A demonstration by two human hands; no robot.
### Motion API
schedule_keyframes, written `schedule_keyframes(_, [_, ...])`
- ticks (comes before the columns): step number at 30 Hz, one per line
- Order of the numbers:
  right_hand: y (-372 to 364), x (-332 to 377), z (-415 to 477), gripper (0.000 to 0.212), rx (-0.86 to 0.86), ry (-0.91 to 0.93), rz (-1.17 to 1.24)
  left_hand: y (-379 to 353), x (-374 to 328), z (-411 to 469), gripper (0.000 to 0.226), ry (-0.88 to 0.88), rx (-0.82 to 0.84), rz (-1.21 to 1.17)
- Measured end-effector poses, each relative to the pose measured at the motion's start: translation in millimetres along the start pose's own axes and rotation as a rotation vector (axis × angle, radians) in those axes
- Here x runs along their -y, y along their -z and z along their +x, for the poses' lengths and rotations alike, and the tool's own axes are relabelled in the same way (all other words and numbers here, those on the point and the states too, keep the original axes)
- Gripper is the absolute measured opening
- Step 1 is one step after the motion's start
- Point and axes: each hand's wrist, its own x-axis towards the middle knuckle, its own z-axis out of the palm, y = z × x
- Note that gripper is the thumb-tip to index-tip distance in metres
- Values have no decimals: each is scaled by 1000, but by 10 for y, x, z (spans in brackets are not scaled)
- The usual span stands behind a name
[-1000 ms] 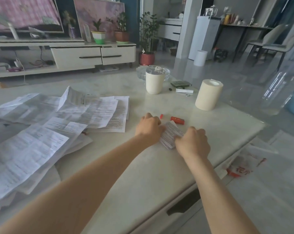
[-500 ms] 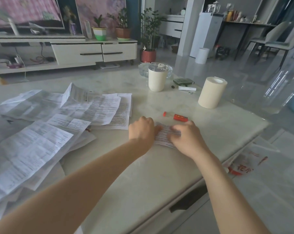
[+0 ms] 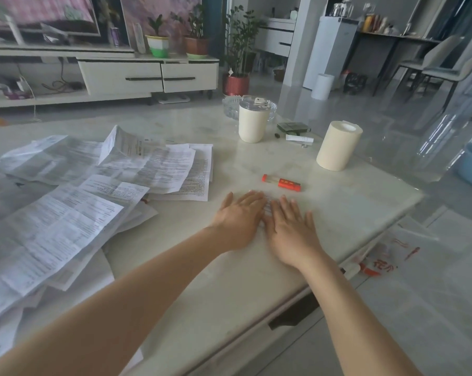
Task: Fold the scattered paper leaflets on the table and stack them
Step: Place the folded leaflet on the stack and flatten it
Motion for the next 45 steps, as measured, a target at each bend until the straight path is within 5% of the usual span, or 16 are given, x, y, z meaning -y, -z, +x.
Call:
schedule_keyframes(4, [137, -94, -1, 53, -53, -15, 106, 62, -53, -21, 44, -51, -84, -2])
schedule_keyframes(8, [419, -85, -86, 42, -363, 61, 444, 401, 111, -186, 38, 46, -434, -196])
schedule_keyframes(11, [500, 43, -156, 32, -543, 159, 557, 647, 465, -325, 46, 184, -456, -17])
schedule_keyframes(15, [484, 370, -181, 29, -539, 266, 581, 786, 858, -521, 75, 393, -193, 167])
schedule_keyframes(17, [460, 554, -176, 29, -508, 320, 562, 749, 955, -555, 62, 444, -106, 221])
schedule_keyframes(20, [416, 754, -145, 29, -431, 352, 534, 715, 1010, -577, 31, 457, -140, 223])
schedule_keyframes(25, [411, 934, -122, 29, -335, 330, 518, 765, 941, -575, 14, 460, -306, 260])
schedule_keyframes(33, [418, 1139, -75, 37, -242, 290, 659, 1185, 787, -754, 20, 300, -921, -368])
schedule_keyframes(45, [554, 1439, -115, 77, -168, 262, 1226, 1993, 950, -1470, 18, 215, -1191, -1137])
